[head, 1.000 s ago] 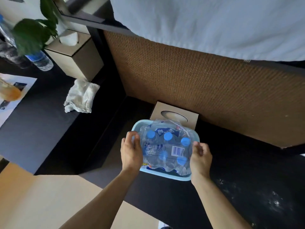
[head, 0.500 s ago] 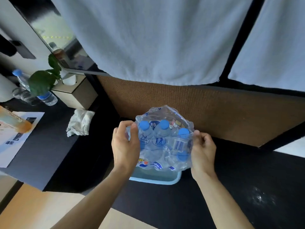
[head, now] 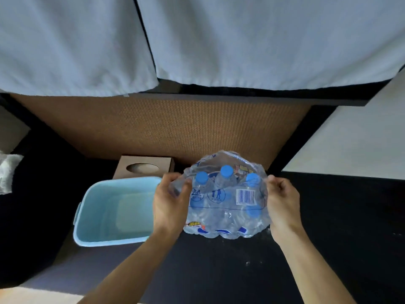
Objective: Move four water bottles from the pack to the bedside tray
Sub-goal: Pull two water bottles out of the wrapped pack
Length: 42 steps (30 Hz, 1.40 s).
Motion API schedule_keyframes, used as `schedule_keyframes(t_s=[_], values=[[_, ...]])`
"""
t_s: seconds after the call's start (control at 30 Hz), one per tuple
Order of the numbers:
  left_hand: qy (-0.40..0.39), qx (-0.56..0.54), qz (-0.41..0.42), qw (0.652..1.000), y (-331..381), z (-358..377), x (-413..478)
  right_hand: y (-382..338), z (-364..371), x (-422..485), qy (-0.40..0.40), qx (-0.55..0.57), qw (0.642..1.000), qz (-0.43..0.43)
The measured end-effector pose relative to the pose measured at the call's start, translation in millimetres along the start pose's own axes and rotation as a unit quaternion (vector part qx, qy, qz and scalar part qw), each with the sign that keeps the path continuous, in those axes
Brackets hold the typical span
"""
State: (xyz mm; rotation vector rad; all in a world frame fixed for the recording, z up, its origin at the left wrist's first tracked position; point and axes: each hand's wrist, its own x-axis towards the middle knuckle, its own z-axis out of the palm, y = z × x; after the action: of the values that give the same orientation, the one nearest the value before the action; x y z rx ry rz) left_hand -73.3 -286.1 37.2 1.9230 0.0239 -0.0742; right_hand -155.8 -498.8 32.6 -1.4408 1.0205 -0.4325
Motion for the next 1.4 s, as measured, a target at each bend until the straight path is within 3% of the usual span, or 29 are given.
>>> schedule_keyframes(t_s=[0.33, 0.67, 0.8, 1.03, 1.1, 1.17, 1.2, 1.27, 1.33, 1.4], values=[[-0.042, 0.046, -0.081, 0.995, -57, 78, -31, 75, -55, 42, 0.007, -0.032, 0.998, 0.058], [-0.058, 0.058, -0.119, 0.989, -76, 76, -34, 96, -70, 37, -0.030, -0.035, 0.995, 0.091], [-0.071, 0.005, -0.177, 0.982, -76, 75, -36, 96, -76, 38, -0.066, -0.084, 0.990, 0.097], [-0.134, 0.053, -0.223, 0.964, -79, 65, -29, 91, -69, 39, -0.093, -0.151, 0.978, 0.109], [-0.105, 0.087, -0.171, 0.976, -77, 62, -31, 90, -65, 36, -0.062, -0.275, 0.958, 0.050], [-0.032, 0.100, -0.048, 0.993, -66, 59, -30, 82, -57, 31, -0.017, -0.416, 0.902, -0.110], [-0.017, 0.094, 0.009, 0.995, -59, 60, -29, 77, -51, 28, -0.018, -0.433, 0.878, -0.204], [-0.060, 0.107, 0.090, 0.988, -48, 66, -23, 65, -34, 24, -0.062, -0.418, 0.849, -0.317], [-0.141, 0.189, 0.122, 0.964, -45, 77, -15, 58, -17, 26, -0.110, -0.445, 0.824, -0.333], [-0.204, 0.294, 0.121, 0.926, -49, 87, -10, 55, -4, 31, -0.154, -0.516, 0.792, -0.287]])
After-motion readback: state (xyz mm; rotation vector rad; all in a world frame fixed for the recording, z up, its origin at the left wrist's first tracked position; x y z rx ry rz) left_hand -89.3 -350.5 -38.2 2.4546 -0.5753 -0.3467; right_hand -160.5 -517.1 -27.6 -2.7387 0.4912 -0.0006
